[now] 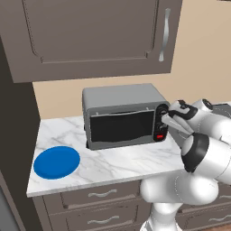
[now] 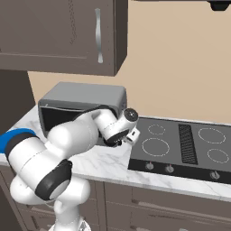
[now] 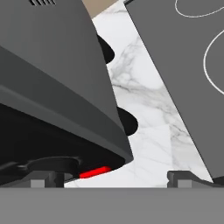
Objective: Pick up the bagel from the plate, place it on the toaster oven rack, close the door, and set the timer.
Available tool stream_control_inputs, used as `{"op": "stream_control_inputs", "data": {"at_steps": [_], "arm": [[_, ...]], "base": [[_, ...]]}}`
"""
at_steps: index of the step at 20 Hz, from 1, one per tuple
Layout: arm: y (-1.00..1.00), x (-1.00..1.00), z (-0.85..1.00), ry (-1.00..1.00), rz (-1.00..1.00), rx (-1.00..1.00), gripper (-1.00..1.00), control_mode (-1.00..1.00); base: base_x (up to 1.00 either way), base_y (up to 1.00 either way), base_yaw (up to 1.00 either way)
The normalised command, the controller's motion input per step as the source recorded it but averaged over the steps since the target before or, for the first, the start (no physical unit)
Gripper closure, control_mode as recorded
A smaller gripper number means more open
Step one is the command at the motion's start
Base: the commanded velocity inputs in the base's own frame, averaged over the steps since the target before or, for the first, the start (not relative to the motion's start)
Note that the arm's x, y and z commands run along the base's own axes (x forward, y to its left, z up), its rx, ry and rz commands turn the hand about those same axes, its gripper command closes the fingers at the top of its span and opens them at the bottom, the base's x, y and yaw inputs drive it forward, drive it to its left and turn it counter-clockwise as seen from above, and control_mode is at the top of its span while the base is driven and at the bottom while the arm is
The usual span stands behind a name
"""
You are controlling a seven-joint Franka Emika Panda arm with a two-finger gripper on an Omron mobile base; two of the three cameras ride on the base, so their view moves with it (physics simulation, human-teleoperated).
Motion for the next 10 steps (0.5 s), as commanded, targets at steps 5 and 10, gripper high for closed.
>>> {"op": "stream_control_inputs", "data": {"at_steps": [5,10], "arm": [[0.0,-0.17,-0.98,-0.08,0.0,0.0,-1.0,-1.0],[0.0,-0.2,-1.0,-0.09,0.0,0.0,-1.0,-1.0]], "base": [[0.0,0.0,0.0],[0.0,0.0,0.0]]}}
